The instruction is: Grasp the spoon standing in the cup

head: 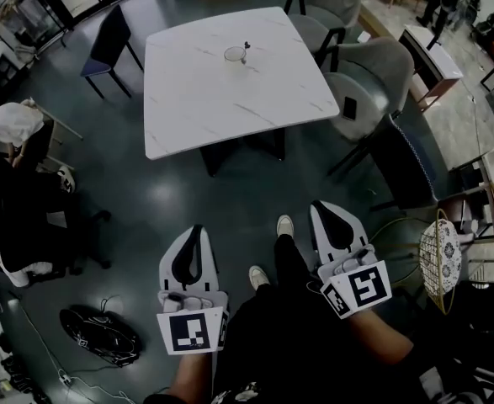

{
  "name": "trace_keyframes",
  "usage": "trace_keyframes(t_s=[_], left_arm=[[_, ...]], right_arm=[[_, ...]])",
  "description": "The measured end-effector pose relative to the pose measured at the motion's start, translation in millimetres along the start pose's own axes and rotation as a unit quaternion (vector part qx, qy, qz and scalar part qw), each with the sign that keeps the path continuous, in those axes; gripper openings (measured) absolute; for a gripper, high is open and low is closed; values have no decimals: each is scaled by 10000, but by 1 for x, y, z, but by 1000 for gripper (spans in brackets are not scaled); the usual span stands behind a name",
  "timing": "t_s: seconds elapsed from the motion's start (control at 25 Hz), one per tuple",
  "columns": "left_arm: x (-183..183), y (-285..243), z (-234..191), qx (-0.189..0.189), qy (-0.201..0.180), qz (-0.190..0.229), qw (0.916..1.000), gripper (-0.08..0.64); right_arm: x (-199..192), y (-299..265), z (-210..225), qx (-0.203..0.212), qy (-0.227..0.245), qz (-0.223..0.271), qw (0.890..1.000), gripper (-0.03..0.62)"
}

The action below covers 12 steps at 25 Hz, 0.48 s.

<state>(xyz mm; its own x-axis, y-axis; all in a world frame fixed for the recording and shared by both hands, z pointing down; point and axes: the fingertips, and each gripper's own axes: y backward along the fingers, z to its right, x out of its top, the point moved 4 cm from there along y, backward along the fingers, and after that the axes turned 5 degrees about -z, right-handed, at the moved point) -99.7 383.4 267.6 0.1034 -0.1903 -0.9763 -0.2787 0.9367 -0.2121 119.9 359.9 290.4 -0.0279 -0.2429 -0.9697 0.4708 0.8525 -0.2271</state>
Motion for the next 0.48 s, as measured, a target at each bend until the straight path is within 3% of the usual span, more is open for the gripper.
trace_keyframes(t_s=[0.36,0.48], left_arm=[[32,-94,-4,134,-102,1,9999,9],[51,-126,-2,134,64,87,9999,9]], right_arm=[[34,-74,61,285,190,150,9993,64],[40,-94,89,353,159,75,9992,64]])
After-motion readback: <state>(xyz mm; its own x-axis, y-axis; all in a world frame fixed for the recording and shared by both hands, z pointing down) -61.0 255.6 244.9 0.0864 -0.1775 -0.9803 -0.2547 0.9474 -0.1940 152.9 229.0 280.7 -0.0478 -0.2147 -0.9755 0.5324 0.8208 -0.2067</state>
